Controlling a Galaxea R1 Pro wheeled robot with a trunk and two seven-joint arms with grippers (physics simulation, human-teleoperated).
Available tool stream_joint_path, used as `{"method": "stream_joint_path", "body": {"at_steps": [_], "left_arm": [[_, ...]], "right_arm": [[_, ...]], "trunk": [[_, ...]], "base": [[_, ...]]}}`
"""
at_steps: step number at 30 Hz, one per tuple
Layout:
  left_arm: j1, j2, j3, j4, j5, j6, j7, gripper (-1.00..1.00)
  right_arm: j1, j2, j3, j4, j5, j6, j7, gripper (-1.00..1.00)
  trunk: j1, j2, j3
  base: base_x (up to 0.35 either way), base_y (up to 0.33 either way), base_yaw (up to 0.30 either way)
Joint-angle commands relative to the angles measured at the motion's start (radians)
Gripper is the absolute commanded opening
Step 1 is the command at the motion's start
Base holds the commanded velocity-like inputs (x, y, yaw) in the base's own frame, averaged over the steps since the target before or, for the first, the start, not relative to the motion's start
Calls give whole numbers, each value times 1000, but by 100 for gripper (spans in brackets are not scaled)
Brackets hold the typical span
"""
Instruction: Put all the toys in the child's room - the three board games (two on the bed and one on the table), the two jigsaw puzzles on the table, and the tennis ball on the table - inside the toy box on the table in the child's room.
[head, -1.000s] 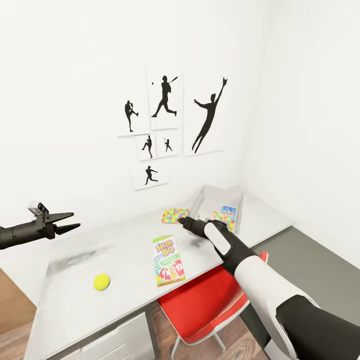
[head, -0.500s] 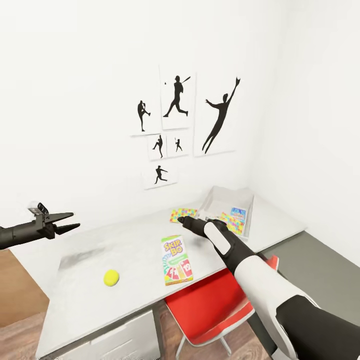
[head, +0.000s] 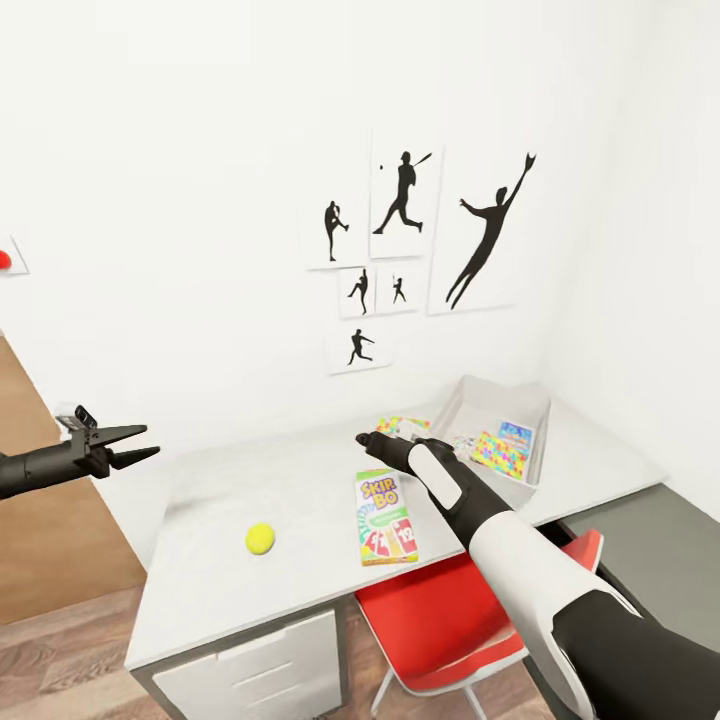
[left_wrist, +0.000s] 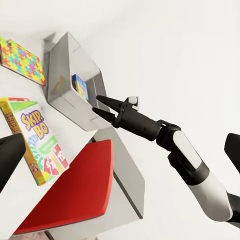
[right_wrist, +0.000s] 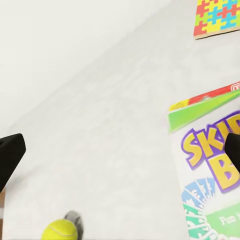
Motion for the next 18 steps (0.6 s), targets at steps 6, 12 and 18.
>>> {"method": "stream_joint_path", "body": {"at_steps": [6,12,18], "left_arm": [[-1,2,-1,0,1,11,-4,100],[-1,2,-1,0,1,11,-4,100],[-1,2,-1,0,1,11,-4,100]], "right_arm": [[-1,-1,5,-2,-11,2,-9,100],[-1,-1,5,-2,-11,1,-10,100],[-1,-1,5,-2,-11,1,-10,100]], "trunk": [[1,-2,-2],[1,-2,-2],[1,-2,-2]], "base": [[-7,0,22],[0,0,1],[-52,29,50]]}}
